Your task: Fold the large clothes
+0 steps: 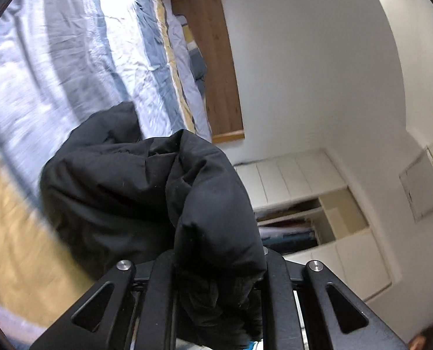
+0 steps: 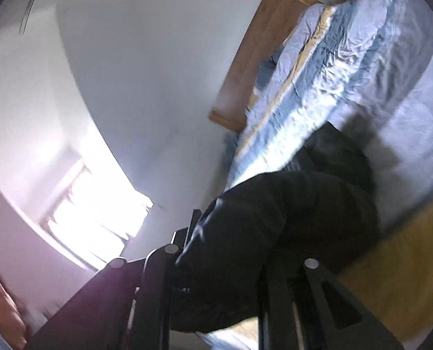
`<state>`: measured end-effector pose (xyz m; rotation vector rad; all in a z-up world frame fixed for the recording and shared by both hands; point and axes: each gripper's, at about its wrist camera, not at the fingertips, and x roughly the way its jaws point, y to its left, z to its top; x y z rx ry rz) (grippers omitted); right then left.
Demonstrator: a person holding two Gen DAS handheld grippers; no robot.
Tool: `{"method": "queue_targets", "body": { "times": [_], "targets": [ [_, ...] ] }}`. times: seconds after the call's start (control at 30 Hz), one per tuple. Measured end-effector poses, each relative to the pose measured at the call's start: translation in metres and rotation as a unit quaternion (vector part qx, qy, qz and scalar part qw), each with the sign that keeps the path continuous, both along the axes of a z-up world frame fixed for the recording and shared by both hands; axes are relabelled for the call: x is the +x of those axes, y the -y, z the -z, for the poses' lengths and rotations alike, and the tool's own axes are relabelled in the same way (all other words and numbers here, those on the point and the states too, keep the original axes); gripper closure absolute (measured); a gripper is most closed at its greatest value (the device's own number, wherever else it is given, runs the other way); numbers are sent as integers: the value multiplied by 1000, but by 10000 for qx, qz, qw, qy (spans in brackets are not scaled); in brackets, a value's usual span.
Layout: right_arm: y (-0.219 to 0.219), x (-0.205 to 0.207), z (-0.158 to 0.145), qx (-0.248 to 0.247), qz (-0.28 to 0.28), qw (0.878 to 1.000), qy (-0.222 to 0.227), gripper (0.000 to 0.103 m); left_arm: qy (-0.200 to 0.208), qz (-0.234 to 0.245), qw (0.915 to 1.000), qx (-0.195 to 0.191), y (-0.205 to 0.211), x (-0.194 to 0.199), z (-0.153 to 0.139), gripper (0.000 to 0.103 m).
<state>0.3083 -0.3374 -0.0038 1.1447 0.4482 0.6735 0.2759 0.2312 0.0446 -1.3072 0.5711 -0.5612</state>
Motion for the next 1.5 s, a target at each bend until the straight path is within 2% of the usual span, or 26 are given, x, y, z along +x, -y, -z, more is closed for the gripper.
{"method": "queue_targets", "body": {
  "times": [0.07,0.13,0.27,0.43,0.53,0.57,0.67,0.7,0.8,0.93,1.0,1.03,1.1,1.13,1.17,1.2,1.33,1.4,1.5],
  "targets": [
    [-1,39,7,478,198,9985,-167,85,-84,-71,9999,31,7,39,-7,88],
    [0,69,9,638,402,9967,-297,85,-203,-176,9996,122,8,77,-8,87],
    [-4,136,15,440,862,9939,-532,85,-480,-352,9963,623,16,149,1,87],
    [-8,225,26,-769,1356,9814,-1124,85,-906,-546,9851,1355,16,236,32,87],
    [-11,268,47,-1431,1552,9644,-1594,85,-1197,-614,9735,1847,18,280,62,86],
    [-15,286,57,-1802,1606,9528,-1839,85,-1294,-619,9688,2020,18,293,73,85],
    [-24,322,93,-2254,1536,9345,-2287,86,-1587,-583,9609,2193,20,319,107,81],
    [-25,329,104,-2251,1523,9337,-2330,85,-1640,-530,9608,2169,20,326,119,80],
    [-28,345,124,-2105,1390,9367,-2428,84,-1775,-418,9604,2106,21,339,142,80],
    [-26,357,129,-2046,1252,9358,-2582,80,-1926,-308,9599,2014,20,345,147,78],
    [-20,355,127,-1775,1230,9433,-2520,71,-1901,-292,9636,1856,16,343,143,67],
    [-17,352,125,-1575,1233,9486,-2454,63,-1849,-295,9667,1745,13,342,141,62],
    [-12,347,121,-1215,1207,9569,-2347,42,-1710,-368,9728,1517,7,334,130,41],
    [-10,346,117,-1138,1194,9590,-2303,36,-1652,-404,9742,1486,6,331,124,35],
    [-9,344,110,-1188,1228,9587,-2275,31,-1597,-453,9739,1545,4,327,115,25],
    [-7,343,103,-1254,1261,9580,-2250,31,-1564,-531,9719,1678,2,323,105,21],
    [6,328,69,-1457,1419,9551,-2155,30,-1527,-768,9637,2052,-9,311,74,21],
    [3,320,48,-1809,1389,9513,-2075,30,-1459,-866,9562,2386,-9,300,51,21],
    [-22,311,20,-2557,1176,9397,-1941,30,-1298,-740,9415,3022,10,292,25,21]
  ]
}}
